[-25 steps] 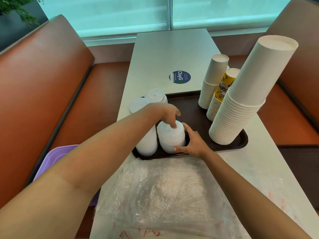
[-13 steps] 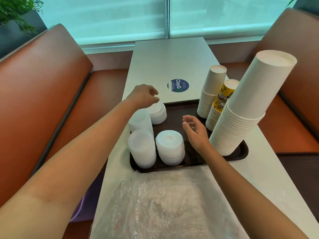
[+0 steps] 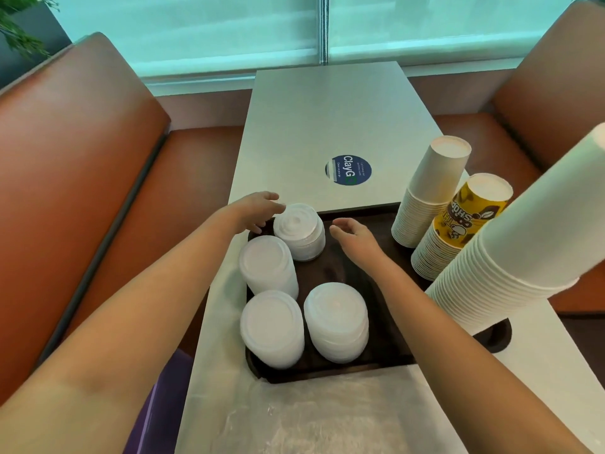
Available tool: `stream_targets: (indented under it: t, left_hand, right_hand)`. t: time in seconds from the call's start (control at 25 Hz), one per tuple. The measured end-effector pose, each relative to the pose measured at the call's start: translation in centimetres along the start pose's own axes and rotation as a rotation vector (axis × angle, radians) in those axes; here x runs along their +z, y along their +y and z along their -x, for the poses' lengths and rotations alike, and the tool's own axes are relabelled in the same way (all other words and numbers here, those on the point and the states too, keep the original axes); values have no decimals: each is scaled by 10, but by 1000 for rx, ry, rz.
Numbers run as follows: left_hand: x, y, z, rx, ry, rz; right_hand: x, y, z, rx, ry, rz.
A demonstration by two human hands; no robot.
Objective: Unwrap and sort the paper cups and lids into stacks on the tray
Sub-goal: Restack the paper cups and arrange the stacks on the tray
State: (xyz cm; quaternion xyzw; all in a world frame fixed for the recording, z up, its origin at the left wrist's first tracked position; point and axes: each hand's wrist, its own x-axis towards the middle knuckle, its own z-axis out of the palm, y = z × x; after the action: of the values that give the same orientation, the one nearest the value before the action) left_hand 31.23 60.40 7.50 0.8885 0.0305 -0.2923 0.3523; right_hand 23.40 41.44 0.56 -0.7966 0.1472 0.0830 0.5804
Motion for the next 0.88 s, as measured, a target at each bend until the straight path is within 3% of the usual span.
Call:
stream_targets:
  t: [0.24,0.48,0.88]
  left_hand:
    - [13,-14,-29,-12,-282,85]
    - [22,-10,-35,-25,-304,48]
    - [30,-20,-36,26,-495,123]
  right_hand:
    - [10,6,-23,41,-107,-95]
    - [5,20,-16,5,-111,-108]
    - [-10,33,10,92,-115,-203]
